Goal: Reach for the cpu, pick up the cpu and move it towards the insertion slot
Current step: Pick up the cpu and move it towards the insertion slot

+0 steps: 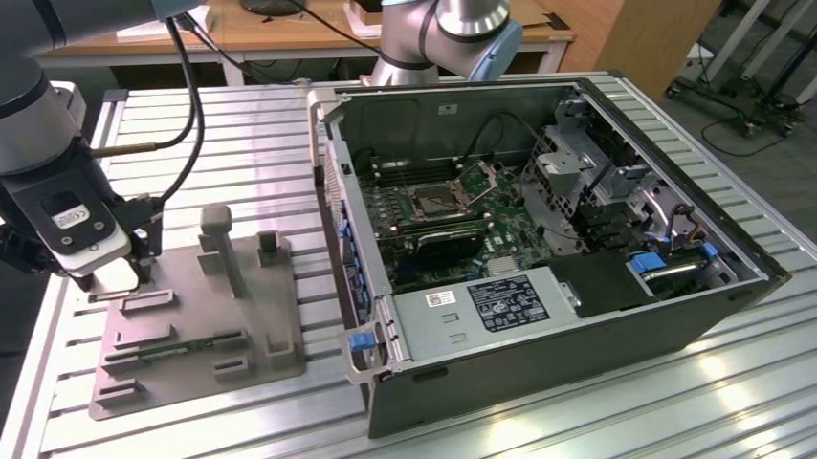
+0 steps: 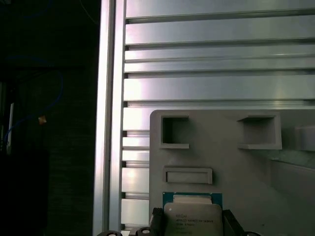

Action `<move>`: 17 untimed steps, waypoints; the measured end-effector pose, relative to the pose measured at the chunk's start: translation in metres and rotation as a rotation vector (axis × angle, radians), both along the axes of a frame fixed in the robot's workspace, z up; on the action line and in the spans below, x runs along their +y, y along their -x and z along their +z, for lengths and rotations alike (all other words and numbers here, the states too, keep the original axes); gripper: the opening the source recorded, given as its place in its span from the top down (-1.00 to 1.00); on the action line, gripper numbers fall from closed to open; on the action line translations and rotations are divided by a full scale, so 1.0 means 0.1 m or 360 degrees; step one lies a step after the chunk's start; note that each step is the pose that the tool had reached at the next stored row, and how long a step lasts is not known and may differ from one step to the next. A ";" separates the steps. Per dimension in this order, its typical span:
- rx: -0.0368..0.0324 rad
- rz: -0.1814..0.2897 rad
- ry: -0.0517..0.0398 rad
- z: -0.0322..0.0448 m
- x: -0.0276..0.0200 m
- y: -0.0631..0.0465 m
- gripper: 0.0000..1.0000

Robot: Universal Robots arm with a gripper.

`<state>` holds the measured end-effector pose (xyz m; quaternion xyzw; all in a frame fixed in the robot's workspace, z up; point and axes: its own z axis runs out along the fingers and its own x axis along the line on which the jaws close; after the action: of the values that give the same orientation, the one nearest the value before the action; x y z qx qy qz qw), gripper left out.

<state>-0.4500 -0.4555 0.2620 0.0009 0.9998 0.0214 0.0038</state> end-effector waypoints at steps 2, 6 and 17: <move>0.0000 0.0000 0.0000 0.001 0.000 0.00 -0.08; 0.0000 0.0000 0.0000 0.002 0.000 0.00 -0.08; 0.0000 0.0000 0.0000 0.038 0.000 0.00 -0.08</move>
<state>-0.4500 -0.4555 0.2657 0.0009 0.9998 0.0214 0.0037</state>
